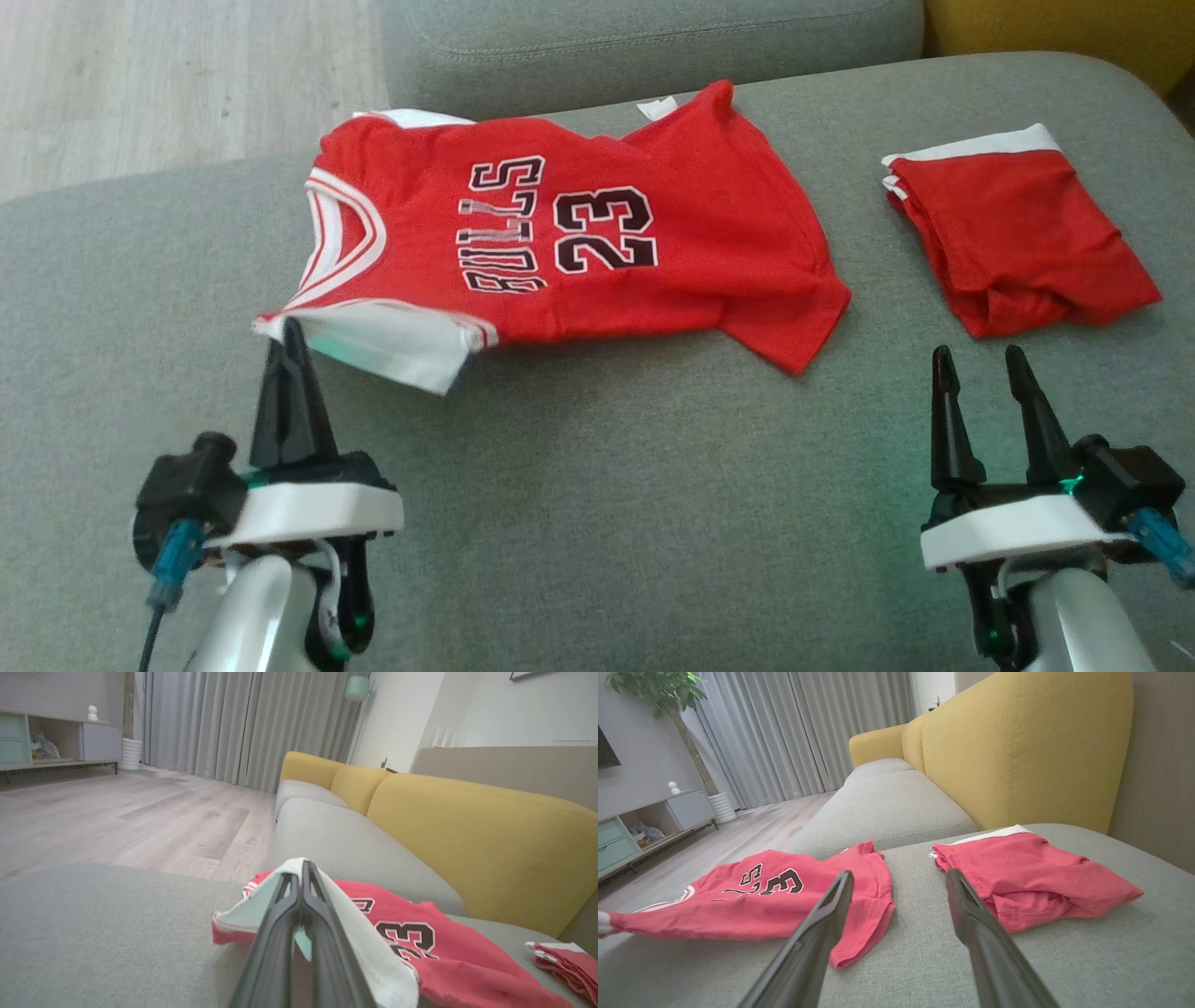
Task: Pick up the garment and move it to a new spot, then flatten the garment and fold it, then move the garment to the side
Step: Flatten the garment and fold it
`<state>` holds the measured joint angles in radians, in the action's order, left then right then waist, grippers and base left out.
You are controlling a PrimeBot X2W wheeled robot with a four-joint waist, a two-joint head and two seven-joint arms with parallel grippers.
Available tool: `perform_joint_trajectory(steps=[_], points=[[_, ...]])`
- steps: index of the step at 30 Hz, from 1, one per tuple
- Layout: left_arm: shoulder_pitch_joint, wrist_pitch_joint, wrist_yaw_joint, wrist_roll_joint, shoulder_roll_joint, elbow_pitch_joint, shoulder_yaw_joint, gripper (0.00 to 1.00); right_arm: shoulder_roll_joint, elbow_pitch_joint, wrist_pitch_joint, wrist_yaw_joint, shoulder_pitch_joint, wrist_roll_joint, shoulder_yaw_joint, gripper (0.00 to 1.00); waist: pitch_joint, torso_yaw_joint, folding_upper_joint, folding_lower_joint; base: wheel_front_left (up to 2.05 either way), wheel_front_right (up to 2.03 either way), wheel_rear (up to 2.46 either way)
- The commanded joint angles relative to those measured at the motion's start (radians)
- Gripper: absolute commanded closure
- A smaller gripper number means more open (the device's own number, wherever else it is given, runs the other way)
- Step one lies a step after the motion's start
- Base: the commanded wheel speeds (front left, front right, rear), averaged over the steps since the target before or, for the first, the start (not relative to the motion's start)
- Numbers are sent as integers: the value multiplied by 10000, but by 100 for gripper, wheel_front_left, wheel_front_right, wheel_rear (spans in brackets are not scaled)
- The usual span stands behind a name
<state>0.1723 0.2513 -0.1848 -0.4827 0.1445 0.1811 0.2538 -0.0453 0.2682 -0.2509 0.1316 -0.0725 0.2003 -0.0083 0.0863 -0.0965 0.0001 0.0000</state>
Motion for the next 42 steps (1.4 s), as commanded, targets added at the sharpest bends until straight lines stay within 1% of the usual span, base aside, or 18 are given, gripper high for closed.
perform_joint_trajectory(steps=[1, 6, 10, 17, 21, 23, 28, 32, 38, 42], points=[[138, 101, -14, 133, 19, -406, -463, 100, -49, -255, -109, -9, -342, -74, 227, 0, 10, 19, -1, 0, 0, 0, 0], [-74, 103, 221, 730, -381, -935, -1109, 100, -49, 174, -109, -9, -557, -210, 360, 0, 103, 145, -1, 0, 0, 0, 0], [-153, 103, 430, 1102, -640, -1190, -1479, 100, -49, 887, -16, -9, -977, -148, 507, 0, 204, 265, -1, 0, 0, 0, 0], [-142, 104, 834, 1471, -865, -1091, -1637, 100, -49, 2551, 692, -9, -2007, 352, 930, 0, 454, 546, -1, 0, 0, 0, 0], [-49, 104, 984, 1554, -913, -1004, -1645, 100, -49, 3634, 1102, -9, -2549, 555, 1072, 0, 583, 738, -1, 0, 0, 0, 0], [-3, 104, 1040, 1577, -925, -975, -1648, 100, -49, 4148, 1142, -9, -2791, 636, 1122, 0, 641, 825, -1, 0, 0, 0, 0], [67, 104, 1115, 1561, -938, -942, -1565, 100, -49, 5251, 996, -9, -3308, 691, 1213, 0, 787, 993, -1, 0, 0, 0, 0], [157, 104, 1114, 1477, -940, -914, -1552, 100, -49, 5915, 871, -9, -3615, 806, 1497, 0, 871, 1050, -1, 0, 0, 0, 0], [243, 104, 1071, 1460, -941, -938, -1518, 100, -49, 6521, 664, -9, -3913, 886, 1872, 0, 969, 1038, -1, 0, 0, 0, 0], [275, 104, 1054, 1484, -941, -947, -1462, 100, -49, 6811, 436, -9, -4118, 675, 2068, 0, 1019, 1001, -1, 0, 0, 0, 0]])
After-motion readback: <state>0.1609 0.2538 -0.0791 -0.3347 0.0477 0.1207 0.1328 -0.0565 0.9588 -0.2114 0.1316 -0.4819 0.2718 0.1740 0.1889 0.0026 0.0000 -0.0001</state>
